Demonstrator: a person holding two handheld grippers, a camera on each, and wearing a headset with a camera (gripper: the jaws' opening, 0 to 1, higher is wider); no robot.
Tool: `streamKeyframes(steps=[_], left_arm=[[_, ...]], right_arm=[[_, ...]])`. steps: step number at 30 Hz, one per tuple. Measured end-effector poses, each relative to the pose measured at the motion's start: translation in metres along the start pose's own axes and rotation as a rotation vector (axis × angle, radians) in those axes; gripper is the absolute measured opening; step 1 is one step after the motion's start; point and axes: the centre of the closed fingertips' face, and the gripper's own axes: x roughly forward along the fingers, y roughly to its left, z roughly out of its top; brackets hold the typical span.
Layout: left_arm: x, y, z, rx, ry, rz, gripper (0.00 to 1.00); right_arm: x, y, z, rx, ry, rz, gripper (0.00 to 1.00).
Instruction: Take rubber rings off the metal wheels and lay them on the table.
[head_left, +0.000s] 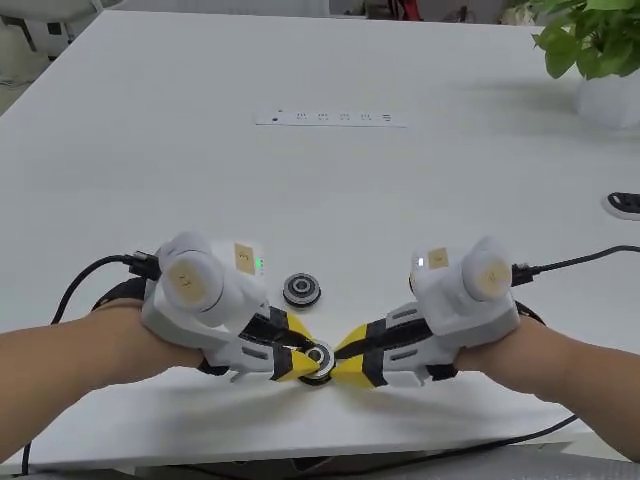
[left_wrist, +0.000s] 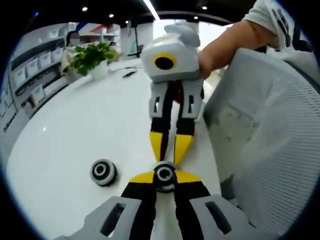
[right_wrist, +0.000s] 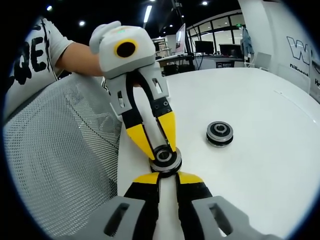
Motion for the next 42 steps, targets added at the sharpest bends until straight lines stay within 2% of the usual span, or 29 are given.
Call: streamKeyframes(steps=[12, 17, 18, 23, 28, 34, 42], left_arm=[[0.0, 0.0, 0.0, 0.001, 0.0, 0.002, 0.13], [0.0, 0.0, 0.0, 0.002, 0.003, 0.004, 0.13], [0.0, 0.0, 0.0, 0.003, 0.004, 0.004, 0.13], [0.0, 0.0, 0.0, 0.003, 0.005, 0.005, 0.13], [0.0, -0.001, 0.0, 0.01, 0.008, 0.005, 0.13], [-0.001, -0.001, 0.0, 0.01, 0.013, 0.007, 0.13], [-0.001, -0.001, 0.0, 0.006, 0.015, 0.007, 0.12]], right_arm=[[-0.002, -0.004, 0.0, 0.081, 0.005, -0.012, 0.01], [-0.005, -0.005, 0.0, 0.215, -0.003, -0.012, 0.0], [-0.006, -0.008, 0.001, 0.203, -0.01, -0.014, 0.0], [-0.005, -0.006, 0.001, 0.247, -0.017, -0.014, 0.0], [-0.007, -0.011, 0.003, 0.316, -0.042, -0.02, 0.0], [-0.008, -0.01, 0.007, 0.344, -0.072, -0.016, 0.0], [-0.008, -0.008, 0.008, 0.342, -0.074, -0.012, 0.0]])
